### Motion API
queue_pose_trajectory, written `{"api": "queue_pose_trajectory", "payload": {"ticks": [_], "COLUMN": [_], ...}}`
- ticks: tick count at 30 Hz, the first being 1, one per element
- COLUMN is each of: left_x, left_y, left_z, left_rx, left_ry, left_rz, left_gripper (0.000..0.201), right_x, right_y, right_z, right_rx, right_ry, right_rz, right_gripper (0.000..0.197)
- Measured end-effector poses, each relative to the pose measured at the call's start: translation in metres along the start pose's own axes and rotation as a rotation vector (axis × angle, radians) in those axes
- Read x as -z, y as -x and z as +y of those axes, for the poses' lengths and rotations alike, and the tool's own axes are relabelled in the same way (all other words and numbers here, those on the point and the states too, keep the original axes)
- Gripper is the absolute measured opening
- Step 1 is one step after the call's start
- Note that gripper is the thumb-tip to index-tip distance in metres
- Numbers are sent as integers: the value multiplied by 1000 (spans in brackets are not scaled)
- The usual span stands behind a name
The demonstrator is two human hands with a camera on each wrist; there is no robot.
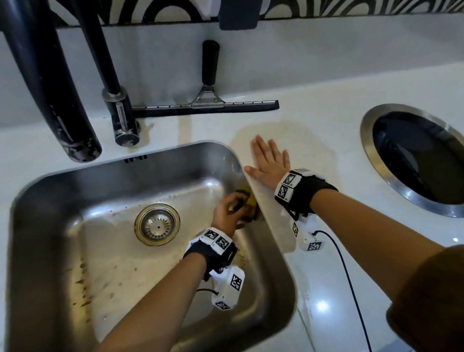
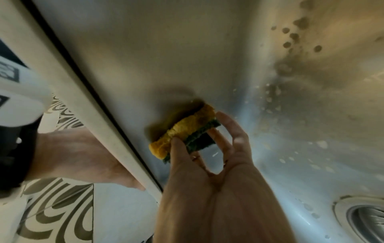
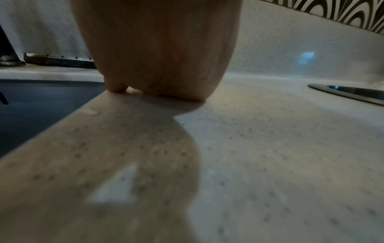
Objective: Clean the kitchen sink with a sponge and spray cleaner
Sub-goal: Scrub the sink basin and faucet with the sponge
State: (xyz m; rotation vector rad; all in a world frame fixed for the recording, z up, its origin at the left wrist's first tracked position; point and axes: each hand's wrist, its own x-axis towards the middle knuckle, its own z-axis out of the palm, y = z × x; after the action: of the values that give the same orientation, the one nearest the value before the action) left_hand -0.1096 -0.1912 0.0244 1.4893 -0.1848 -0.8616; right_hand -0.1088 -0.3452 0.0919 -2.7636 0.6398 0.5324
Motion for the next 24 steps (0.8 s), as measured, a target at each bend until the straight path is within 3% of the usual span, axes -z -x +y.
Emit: {"api": "queue_pose_trajectory", "payload": {"ticks": [8,18,24], "left_x": [4,-8,-21], "left_y": [26,62,76], "left_z": [-12,-11,-8], "left_rx": [44,86,267], "left_ry": [-360,-596,-725], "left_rz": [-259,-506,-716], "left_gripper": [22,27,29], "right_x": [4,-9,-15], "right_y": [5,21,30], "right_z": [-6,-12,-11], "right_rx": [-15,-20,-12], "right_ry": [10,-55,-55], "right_rz": [-28,3,25], "right_gripper": [69,61,59]}}
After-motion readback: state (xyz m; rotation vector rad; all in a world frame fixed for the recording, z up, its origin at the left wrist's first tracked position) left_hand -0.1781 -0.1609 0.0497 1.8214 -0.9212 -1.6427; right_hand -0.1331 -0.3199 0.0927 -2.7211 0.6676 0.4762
